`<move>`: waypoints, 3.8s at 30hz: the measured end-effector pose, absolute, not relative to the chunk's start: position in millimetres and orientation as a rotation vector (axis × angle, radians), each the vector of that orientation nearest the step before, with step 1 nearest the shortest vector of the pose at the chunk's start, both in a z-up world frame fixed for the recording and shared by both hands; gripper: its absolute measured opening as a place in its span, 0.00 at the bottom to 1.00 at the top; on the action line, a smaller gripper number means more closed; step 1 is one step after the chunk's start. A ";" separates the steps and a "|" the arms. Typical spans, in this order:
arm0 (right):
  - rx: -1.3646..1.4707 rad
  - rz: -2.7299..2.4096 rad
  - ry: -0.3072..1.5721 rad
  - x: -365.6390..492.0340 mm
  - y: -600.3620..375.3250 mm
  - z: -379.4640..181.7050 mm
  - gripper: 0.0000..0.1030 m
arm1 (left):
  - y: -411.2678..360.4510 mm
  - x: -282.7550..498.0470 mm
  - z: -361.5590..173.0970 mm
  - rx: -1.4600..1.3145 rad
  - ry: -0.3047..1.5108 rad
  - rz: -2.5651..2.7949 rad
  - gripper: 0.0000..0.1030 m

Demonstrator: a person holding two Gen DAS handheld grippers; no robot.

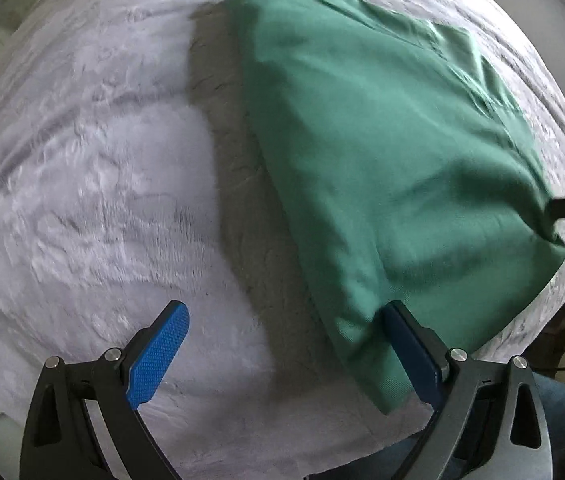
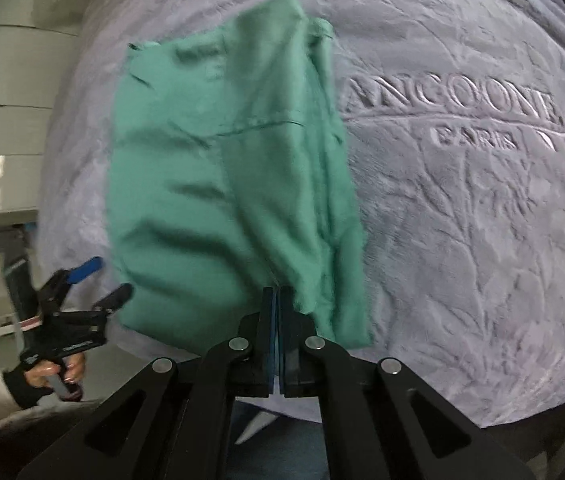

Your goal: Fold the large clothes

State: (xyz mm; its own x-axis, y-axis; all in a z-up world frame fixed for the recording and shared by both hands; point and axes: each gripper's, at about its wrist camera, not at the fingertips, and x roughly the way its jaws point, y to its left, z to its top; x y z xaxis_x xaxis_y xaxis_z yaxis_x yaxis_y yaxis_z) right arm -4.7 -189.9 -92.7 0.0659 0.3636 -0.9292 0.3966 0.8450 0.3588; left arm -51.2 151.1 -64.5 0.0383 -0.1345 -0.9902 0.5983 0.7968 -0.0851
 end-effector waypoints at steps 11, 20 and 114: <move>0.595 -0.077 1.547 0.4 -184.6 -119.5 0.00 | 148.1 -49.1 -58.5 0.420 1.440 -0.585 0.96; 0.559 -0.120 1.526 3.5 -159.5 -126.2 0.00 | 156.0 -53.5 -54.7 0.420 1.435 -0.574 0.96; 0.259 -0.378 1.394 63.8 -126.0 -7.0 1.00 | 96.2 -11.1 49.2 0.395 1.274 -0.353 1.00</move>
State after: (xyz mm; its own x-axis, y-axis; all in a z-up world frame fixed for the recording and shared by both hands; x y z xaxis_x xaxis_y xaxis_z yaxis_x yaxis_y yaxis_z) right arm 63.8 -126.0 -7.0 0.1317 -0.1058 -0.9856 0.4062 0.9127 -0.0437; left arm -11.1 96.2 49.2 0.2565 -0.0369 -0.9658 0.4656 0.8804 0.0900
